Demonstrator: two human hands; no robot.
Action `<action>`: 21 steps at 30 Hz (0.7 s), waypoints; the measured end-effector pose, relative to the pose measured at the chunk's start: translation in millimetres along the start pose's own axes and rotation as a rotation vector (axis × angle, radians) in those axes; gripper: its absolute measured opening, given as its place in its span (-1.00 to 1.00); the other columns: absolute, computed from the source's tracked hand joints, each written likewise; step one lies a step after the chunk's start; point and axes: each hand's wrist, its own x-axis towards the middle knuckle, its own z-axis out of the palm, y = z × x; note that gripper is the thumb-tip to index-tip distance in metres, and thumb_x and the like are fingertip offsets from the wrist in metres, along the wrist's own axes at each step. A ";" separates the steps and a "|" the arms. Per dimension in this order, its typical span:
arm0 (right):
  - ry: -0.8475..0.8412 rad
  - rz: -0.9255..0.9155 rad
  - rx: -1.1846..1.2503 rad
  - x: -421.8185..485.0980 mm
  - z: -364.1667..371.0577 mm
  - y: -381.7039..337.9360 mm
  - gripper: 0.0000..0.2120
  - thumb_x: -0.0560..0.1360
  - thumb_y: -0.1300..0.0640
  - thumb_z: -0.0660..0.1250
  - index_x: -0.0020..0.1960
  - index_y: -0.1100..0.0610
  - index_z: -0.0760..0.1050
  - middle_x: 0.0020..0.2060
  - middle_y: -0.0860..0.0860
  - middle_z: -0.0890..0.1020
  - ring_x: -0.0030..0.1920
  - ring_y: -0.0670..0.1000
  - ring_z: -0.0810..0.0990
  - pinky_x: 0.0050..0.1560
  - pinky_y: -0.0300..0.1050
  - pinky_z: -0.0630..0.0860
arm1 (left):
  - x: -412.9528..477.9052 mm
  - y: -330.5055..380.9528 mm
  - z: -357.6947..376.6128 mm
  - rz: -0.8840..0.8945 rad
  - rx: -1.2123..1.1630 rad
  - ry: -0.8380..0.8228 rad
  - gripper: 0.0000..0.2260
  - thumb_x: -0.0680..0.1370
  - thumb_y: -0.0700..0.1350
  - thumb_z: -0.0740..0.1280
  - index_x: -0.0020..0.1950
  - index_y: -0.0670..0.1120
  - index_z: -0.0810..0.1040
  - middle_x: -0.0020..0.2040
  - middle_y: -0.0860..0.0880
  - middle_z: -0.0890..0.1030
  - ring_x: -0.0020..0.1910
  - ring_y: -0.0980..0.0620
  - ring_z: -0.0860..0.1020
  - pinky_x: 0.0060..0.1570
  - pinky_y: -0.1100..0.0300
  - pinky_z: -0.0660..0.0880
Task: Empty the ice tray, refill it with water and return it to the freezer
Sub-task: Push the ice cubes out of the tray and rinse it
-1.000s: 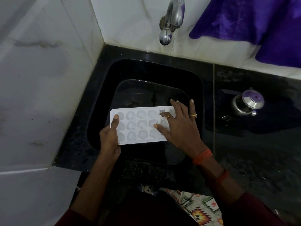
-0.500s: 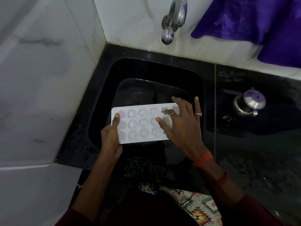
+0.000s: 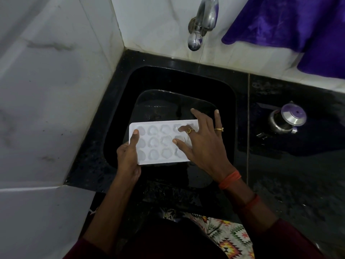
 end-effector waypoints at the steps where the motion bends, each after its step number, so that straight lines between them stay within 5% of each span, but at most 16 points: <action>1: -0.012 -0.006 -0.017 0.8 0.2 -0.1 -0.56 0.55 -0.32 0.23 0.13 -0.03 0.65 0.44 0.13 0.42 0.47 0.11 0.37 0.58 0.29 -0.07 | -0.4 0.4 -0.1 0.003 0.003 0.002 -0.73 0.57 0.04 0.43 -0.08 -0.17 0.66 -0.13 -0.14 0.75 -0.19 -0.13 0.74 -0.35 0.04 0.65; 21: -0.041 -0.089 -0.150 14.2 -3.0 -3.5 -0.50 0.59 -0.32 0.13 0.04 -0.02 0.71 0.41 0.14 0.47 0.45 0.13 0.40 0.57 0.31 -0.12 | 5.4 -0.6 -3.7 -0.006 0.039 0.030 -0.73 0.56 0.06 0.45 -0.08 -0.16 0.67 -0.14 -0.12 0.75 -0.21 -0.10 0.74 -0.36 0.07 0.64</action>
